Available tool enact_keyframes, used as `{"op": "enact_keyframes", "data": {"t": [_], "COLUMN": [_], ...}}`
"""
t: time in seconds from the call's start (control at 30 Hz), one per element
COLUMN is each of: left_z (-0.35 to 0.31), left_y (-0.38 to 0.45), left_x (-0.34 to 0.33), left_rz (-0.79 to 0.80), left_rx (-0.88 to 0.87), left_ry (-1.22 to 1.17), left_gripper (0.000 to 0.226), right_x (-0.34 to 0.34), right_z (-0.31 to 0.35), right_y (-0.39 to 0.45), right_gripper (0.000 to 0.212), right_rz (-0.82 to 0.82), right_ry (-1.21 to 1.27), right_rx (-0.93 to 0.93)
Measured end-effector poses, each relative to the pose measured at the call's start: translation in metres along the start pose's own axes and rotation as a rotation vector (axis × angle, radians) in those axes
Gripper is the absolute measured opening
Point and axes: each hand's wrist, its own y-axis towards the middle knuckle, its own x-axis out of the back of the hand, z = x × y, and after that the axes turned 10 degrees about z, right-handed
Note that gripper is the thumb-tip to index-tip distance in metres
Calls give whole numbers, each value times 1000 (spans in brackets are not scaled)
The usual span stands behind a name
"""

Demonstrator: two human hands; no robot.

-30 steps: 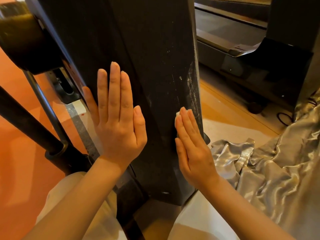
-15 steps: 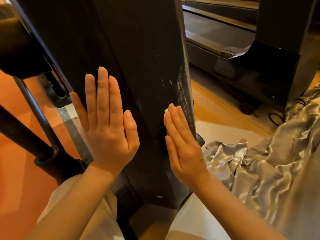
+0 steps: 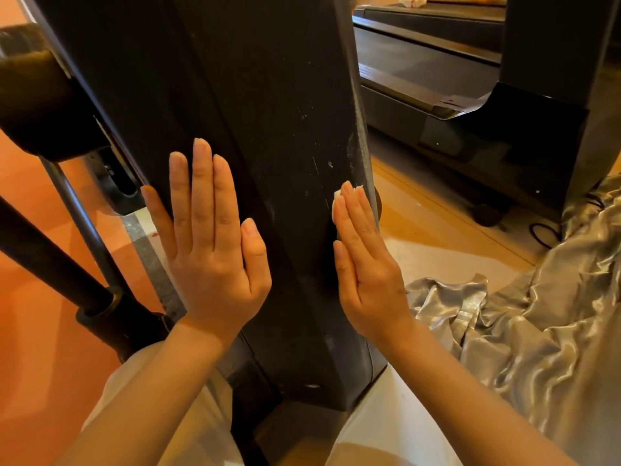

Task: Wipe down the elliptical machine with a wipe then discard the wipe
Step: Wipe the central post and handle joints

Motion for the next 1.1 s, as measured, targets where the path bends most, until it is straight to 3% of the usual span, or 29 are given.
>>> {"op": "enact_keyframes", "data": {"t": [0.23,0.5,0.8,1.1], "left_z": [-1,0,0,1], "left_y": [0,-1,-1,-2], "left_x": [1,1,1,-1], "left_rz": [-4,10,9,1], "left_rx": [-6,-4,-5,-8], "left_ry": [17,-4,-6,-12], "left_gripper": [49,49,49,49], "right_x": [9,-2,9,-7], "right_z": [7,-2,3,-14], "right_y": [54,14,70,-26], "right_gripper": [46,46,48,50], "right_rz": [-42,-46,-111,-15], "right_ry": [-13,11,18,-27], "right_rx": [25,-16,-32,-150]}}
